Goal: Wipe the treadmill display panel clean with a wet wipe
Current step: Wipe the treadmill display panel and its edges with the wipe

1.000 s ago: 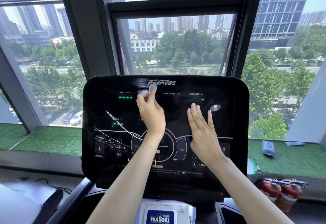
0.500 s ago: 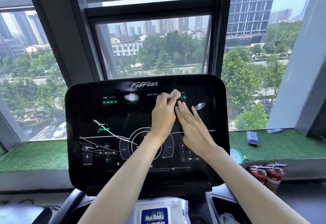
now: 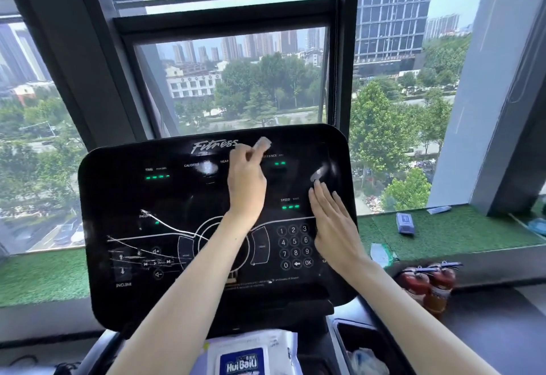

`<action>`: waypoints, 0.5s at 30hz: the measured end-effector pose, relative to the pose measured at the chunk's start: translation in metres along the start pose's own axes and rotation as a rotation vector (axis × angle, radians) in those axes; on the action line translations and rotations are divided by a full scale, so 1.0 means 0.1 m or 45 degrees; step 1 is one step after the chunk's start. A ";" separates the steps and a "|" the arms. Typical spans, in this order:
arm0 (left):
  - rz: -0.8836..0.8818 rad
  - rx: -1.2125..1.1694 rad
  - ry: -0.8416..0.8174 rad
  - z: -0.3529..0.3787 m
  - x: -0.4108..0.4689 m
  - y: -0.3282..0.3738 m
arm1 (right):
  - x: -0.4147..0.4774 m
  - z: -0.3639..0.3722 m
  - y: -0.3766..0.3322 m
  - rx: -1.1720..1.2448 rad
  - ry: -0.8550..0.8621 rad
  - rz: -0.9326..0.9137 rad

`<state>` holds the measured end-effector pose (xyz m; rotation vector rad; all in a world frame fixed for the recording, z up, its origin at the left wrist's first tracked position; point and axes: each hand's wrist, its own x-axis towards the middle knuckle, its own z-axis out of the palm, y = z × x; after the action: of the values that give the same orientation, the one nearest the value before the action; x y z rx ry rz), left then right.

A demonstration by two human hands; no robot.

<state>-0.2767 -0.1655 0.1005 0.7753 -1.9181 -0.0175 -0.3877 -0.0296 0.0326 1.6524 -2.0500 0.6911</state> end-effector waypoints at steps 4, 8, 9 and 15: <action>0.461 0.028 -0.303 0.06 -0.10 0.13 | 0.01 0.01 0.00 -0.011 -0.003 -0.016; 0.288 -0.016 -0.157 0.07 0.13 0.01 | 0.01 0.00 0.03 -0.037 -0.008 -0.042; 0.293 -0.010 -0.140 0.08 0.13 0.03 | 0.01 0.01 0.04 -0.041 -0.009 -0.046; 0.563 0.073 -0.308 0.04 0.30 0.11 | 0.01 0.01 0.07 -0.076 -0.006 -0.082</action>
<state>-0.2936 -0.1741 0.1269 0.3838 -2.2935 0.2252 -0.3943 -0.0297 0.0313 1.6800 -1.9922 0.5993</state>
